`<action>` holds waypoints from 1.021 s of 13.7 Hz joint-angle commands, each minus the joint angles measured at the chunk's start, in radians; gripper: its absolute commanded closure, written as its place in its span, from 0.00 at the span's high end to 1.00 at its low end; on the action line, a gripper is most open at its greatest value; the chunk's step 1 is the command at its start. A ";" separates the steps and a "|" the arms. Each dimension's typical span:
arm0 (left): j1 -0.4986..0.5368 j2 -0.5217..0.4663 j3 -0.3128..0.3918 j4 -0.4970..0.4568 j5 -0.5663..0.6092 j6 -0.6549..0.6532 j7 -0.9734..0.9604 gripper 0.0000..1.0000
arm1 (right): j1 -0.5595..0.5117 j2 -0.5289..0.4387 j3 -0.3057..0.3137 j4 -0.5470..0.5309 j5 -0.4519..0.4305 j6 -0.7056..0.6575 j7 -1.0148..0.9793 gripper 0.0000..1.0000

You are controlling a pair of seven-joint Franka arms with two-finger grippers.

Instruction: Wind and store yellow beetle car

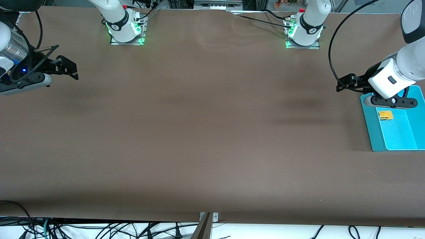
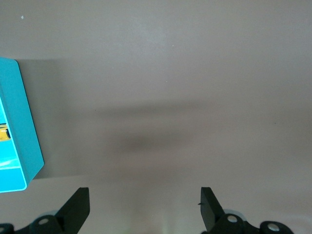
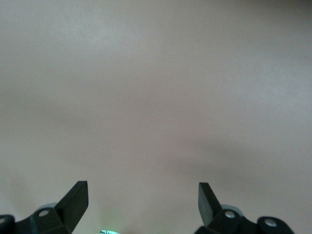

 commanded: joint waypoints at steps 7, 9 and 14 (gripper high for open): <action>0.008 0.012 -0.004 0.030 -0.009 -0.019 0.001 1.00 | -0.003 -0.023 -0.042 0.022 -0.014 -0.107 0.090 1.00; 0.009 0.012 -0.004 0.028 -0.009 -0.019 0.001 1.00 | -0.003 -0.021 -0.044 0.022 -0.014 -0.109 0.090 1.00; 0.008 0.012 -0.004 0.028 -0.011 -0.019 0.001 1.00 | -0.001 -0.021 -0.031 0.024 -0.016 -0.110 0.089 1.00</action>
